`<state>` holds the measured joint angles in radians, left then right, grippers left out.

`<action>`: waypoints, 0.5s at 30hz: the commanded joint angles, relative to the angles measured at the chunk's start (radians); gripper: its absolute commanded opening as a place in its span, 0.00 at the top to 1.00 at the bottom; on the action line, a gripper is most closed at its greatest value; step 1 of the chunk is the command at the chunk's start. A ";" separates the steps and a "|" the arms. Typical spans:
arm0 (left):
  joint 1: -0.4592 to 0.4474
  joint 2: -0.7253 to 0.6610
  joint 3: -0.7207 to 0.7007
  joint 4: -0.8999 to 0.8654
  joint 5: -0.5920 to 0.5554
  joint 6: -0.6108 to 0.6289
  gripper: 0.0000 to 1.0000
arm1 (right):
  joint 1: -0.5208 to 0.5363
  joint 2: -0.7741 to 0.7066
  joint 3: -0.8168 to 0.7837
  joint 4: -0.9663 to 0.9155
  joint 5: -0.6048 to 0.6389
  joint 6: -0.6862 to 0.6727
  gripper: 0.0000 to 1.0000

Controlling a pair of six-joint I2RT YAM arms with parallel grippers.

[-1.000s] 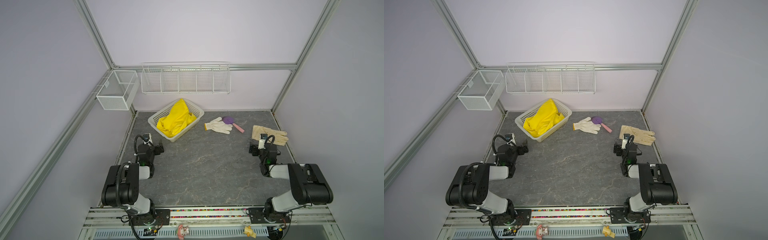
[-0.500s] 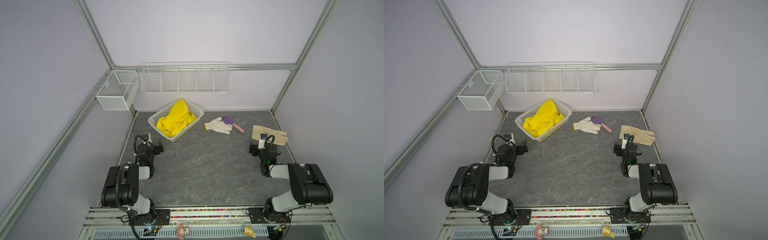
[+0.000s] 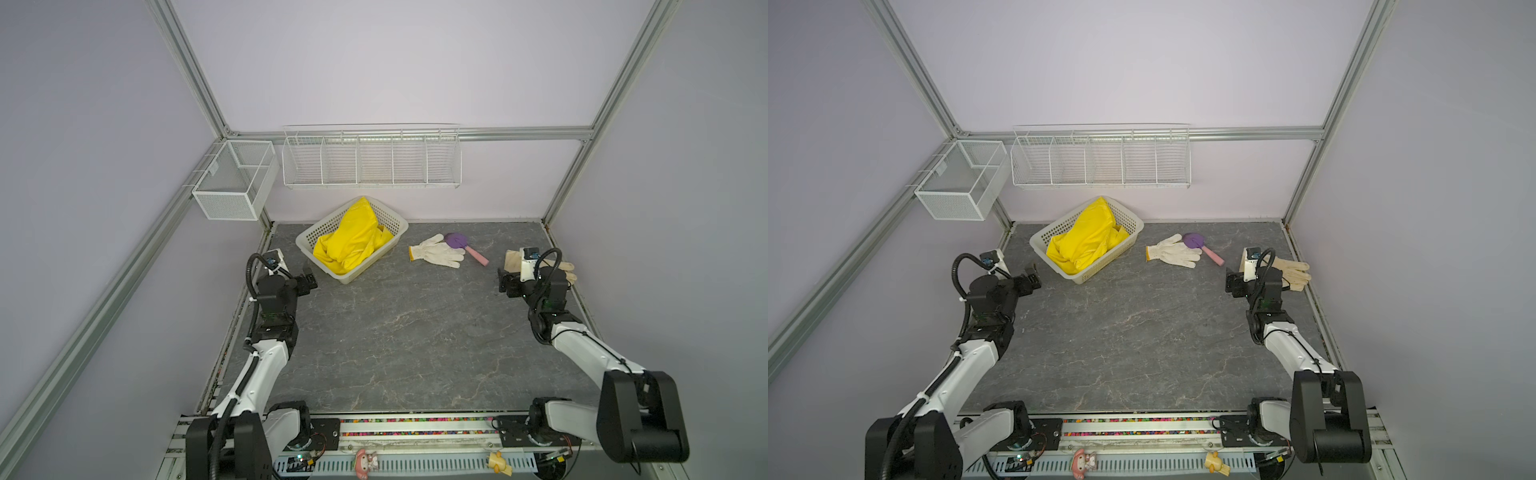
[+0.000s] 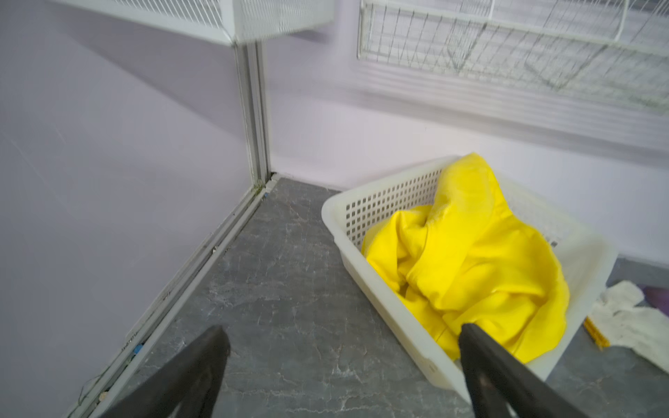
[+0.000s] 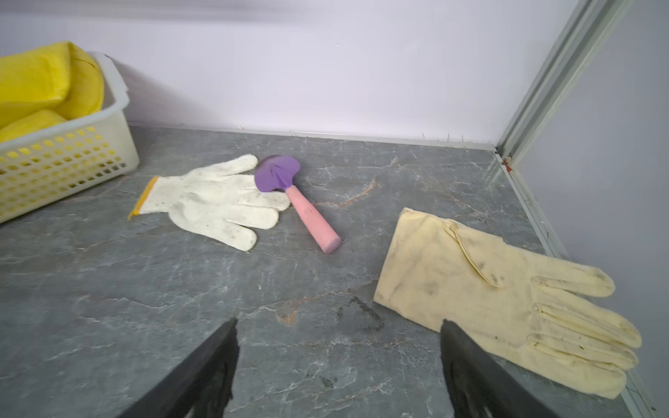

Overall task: Fold and stack the trousers
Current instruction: Pick up the trousers from the basket.

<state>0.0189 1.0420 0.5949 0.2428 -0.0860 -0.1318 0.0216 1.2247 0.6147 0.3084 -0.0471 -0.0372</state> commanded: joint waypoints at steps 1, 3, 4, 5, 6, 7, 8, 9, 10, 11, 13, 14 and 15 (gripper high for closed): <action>-0.011 -0.054 0.114 -0.334 -0.004 -0.076 0.01 | 0.026 -0.065 0.099 -0.281 -0.114 -0.049 0.12; -0.035 -0.035 0.178 -0.399 0.012 -0.061 0.01 | 0.050 -0.088 0.166 -0.416 -0.153 -0.080 0.12; -0.051 -0.019 0.205 -0.420 0.012 -0.051 0.01 | 0.058 -0.095 0.189 -0.463 -0.173 -0.088 0.12; -0.070 0.007 0.239 -0.439 0.005 -0.048 0.01 | 0.069 -0.099 0.217 -0.515 -0.190 -0.087 0.12; -0.082 0.042 0.276 -0.464 0.004 -0.055 0.01 | 0.078 -0.095 0.252 -0.573 -0.219 -0.094 0.12; -0.086 0.076 0.313 -0.488 0.017 -0.065 0.01 | 0.090 -0.092 0.283 -0.616 -0.240 -0.100 0.12; -0.088 0.120 0.357 -0.512 0.056 -0.058 0.01 | 0.106 -0.088 0.310 -0.651 -0.254 -0.101 0.12; -0.094 0.154 0.394 -0.523 0.078 -0.043 0.01 | 0.118 -0.084 0.328 -0.674 -0.272 -0.099 0.12; -0.103 0.196 0.427 -0.523 0.090 -0.034 0.01 | 0.133 -0.076 0.353 -0.704 -0.291 -0.096 0.12; -0.106 0.235 0.457 -0.518 0.119 -0.028 0.01 | 0.148 -0.064 0.376 -0.731 -0.307 -0.092 0.12; -0.108 0.312 0.514 -0.519 0.181 -0.004 0.01 | 0.178 -0.036 0.417 -0.773 -0.337 -0.085 0.12; -0.108 0.357 0.548 -0.530 0.204 0.014 0.01 | 0.224 -0.020 0.437 -0.792 -0.343 -0.086 0.12; -0.108 0.392 0.576 -0.536 0.223 0.029 0.01 | 0.249 -0.007 0.450 -0.804 -0.341 -0.087 0.12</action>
<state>-0.0845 1.3594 1.1000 -0.2207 0.0399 -0.1520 0.2127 1.1820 1.0290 -0.3649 -0.3164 -0.0986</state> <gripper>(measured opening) 0.991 0.881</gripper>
